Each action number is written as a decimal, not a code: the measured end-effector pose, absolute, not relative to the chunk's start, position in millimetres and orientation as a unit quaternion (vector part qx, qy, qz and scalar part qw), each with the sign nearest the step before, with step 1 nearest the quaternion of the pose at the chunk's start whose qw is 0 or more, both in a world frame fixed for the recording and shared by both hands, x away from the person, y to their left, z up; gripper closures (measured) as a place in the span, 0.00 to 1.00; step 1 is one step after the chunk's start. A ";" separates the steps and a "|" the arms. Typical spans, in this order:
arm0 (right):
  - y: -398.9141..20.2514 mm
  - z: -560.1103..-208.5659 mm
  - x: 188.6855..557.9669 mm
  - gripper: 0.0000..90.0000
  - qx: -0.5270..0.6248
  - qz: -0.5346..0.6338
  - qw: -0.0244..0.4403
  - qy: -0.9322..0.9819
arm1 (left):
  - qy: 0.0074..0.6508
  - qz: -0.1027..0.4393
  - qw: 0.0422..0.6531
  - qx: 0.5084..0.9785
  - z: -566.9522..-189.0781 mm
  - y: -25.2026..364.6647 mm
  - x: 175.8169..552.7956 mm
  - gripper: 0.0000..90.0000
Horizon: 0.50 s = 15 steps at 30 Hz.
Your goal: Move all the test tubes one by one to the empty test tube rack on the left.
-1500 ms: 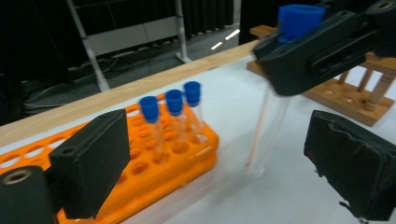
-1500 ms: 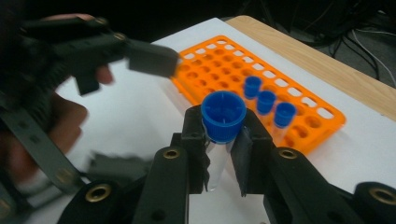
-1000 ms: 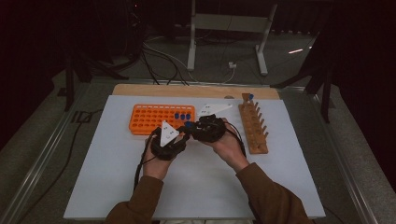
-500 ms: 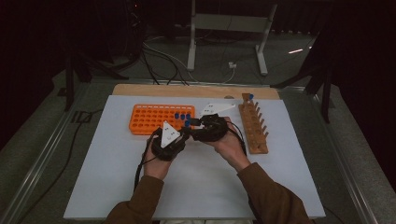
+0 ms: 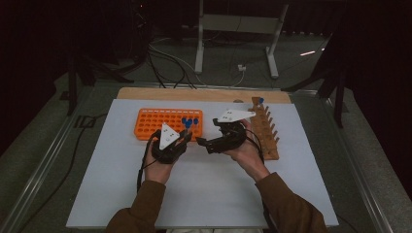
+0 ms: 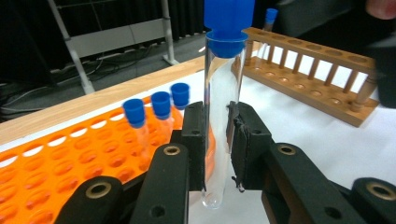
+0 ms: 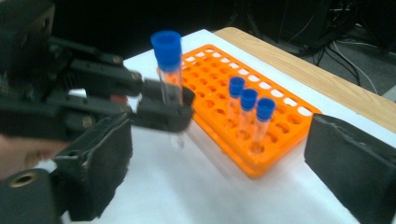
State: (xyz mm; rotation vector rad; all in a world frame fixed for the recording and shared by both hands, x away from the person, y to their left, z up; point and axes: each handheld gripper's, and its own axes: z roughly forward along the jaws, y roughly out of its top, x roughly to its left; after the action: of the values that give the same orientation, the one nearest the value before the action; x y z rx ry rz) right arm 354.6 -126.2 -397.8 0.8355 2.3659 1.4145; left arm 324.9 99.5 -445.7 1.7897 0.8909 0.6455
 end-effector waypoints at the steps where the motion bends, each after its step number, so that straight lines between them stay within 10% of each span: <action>1: -128.5 -398.3 354.1 0.05 0.287 0.486 0.132 0.814 | 0.371 0.266 0.498 0.738 -445.6 101.5 325.8 0.87; 15: -154.9 -408.3 339.0 0.00 0.295 0.469 0.172 0.815 | 0.402 0.285 0.491 0.718 -444.7 121.9 344.9 0.87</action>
State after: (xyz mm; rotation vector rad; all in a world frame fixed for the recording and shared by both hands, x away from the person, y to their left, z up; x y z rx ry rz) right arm 339.0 -154.9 -408.3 0.8384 2.3118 1.3301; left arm 344.9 121.9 -444.7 1.7427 0.9761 0.6923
